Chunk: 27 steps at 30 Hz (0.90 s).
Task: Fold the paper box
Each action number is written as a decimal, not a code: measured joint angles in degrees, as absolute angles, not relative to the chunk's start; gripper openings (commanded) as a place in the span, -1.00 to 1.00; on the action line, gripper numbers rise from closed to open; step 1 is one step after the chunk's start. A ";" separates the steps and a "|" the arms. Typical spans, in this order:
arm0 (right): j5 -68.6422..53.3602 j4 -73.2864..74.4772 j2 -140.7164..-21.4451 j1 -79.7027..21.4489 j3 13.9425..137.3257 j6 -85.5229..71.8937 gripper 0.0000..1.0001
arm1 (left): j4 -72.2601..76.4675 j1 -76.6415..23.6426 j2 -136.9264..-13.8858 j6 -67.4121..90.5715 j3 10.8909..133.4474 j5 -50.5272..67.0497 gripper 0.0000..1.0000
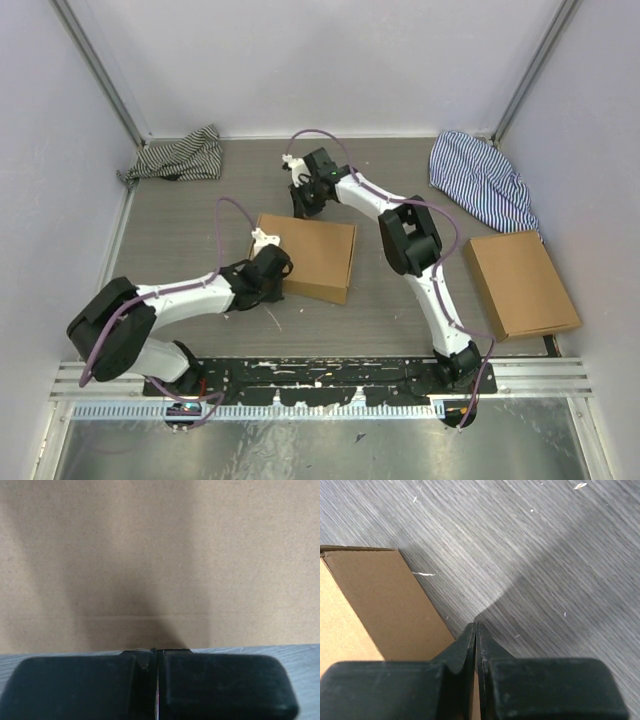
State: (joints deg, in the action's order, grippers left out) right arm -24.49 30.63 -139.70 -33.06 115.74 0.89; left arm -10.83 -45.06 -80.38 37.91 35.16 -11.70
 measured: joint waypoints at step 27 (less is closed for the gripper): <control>-25.78 28.62 -133.73 -34.24 107.31 5.72 -0.28 | -19.62 -64.40 -86.48 47.22 41.82 -37.26 -0.18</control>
